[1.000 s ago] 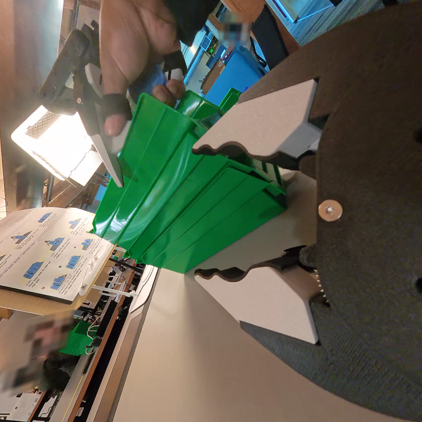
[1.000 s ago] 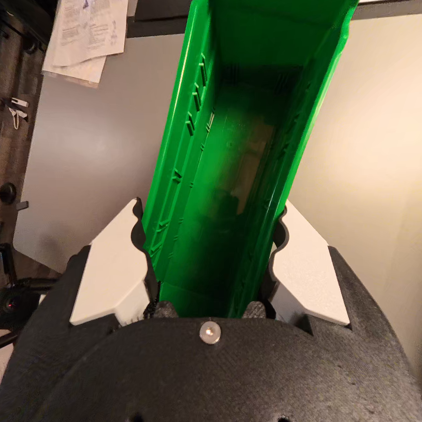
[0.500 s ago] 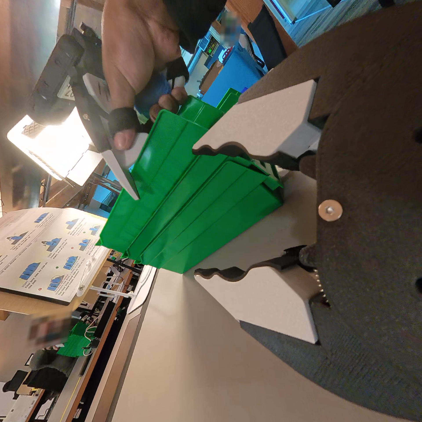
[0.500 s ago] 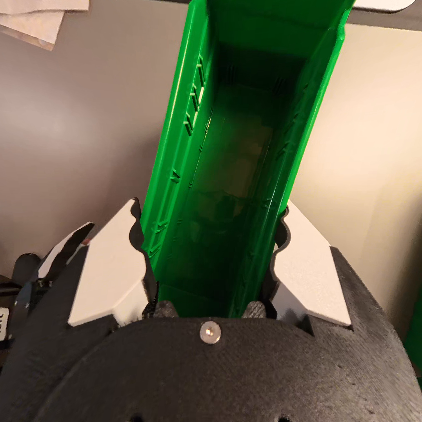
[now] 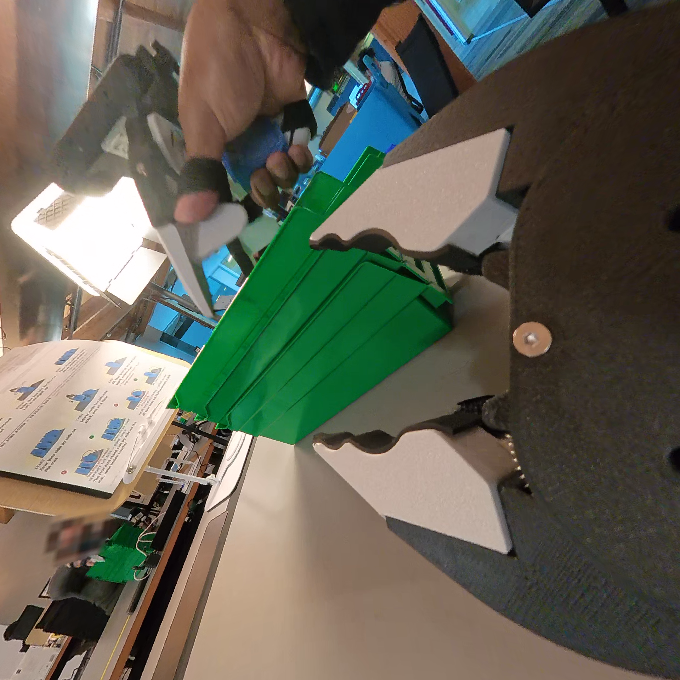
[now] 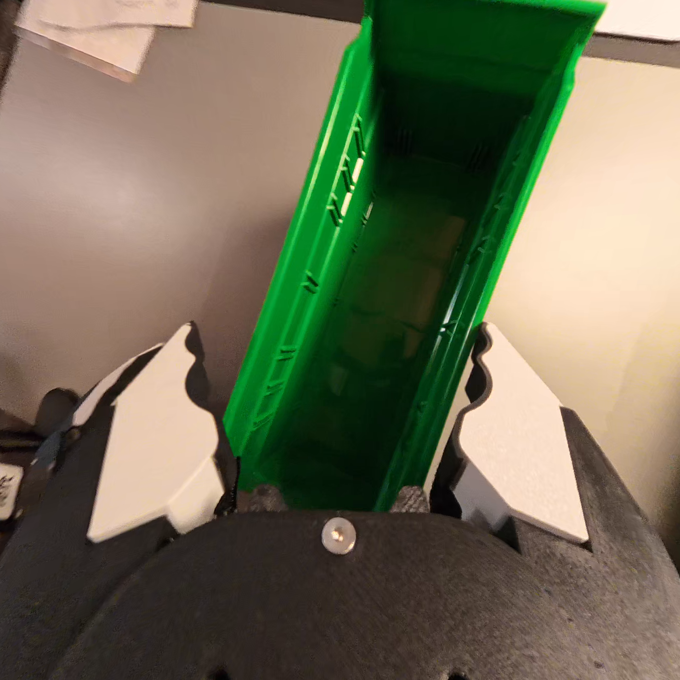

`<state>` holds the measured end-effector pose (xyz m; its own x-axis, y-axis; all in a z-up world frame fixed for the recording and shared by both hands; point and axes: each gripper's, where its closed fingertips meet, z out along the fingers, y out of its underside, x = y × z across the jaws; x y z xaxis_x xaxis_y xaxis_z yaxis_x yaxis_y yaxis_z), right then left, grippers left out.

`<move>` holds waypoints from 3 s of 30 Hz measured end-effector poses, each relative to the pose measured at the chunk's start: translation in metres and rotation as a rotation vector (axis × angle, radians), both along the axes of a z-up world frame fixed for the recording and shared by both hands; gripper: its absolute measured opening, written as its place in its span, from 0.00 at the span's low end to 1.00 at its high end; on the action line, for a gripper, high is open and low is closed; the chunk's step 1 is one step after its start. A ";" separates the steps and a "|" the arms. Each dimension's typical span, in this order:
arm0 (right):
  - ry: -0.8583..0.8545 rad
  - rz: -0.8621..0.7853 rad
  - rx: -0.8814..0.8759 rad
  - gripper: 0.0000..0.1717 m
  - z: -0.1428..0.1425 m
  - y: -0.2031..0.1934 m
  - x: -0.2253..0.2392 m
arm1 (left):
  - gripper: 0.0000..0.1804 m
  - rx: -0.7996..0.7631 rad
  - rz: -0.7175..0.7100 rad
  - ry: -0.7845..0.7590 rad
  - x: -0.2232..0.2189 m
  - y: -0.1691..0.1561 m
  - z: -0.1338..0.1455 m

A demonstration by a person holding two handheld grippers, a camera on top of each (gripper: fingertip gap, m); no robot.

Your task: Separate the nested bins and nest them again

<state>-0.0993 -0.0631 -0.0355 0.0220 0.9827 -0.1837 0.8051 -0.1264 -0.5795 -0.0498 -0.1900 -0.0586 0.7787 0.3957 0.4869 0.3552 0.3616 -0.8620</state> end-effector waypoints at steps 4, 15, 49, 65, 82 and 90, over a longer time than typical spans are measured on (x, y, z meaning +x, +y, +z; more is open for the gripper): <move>0.147 0.098 -0.056 0.89 0.043 -0.005 0.018 | 0.54 -0.002 -0.002 0.002 0.001 0.000 0.000; 0.067 -0.138 0.184 0.92 0.024 0.241 0.122 | 0.55 -0.063 -0.011 -0.040 0.002 0.005 -0.009; -0.339 -0.134 0.052 0.92 -0.103 0.324 0.139 | 0.55 -0.131 -0.105 -0.101 -0.004 0.037 -0.022; -0.273 -0.129 -0.012 0.66 -0.079 0.299 0.133 | 0.54 -0.107 -0.105 -0.114 -0.006 0.035 -0.021; 0.180 0.185 -0.565 0.66 0.120 0.079 0.066 | 0.54 -0.117 -0.086 -0.128 -0.010 0.035 -0.023; 0.122 0.085 -0.694 0.67 0.105 0.019 0.028 | 0.49 -0.091 -0.051 -0.119 -0.012 0.029 -0.020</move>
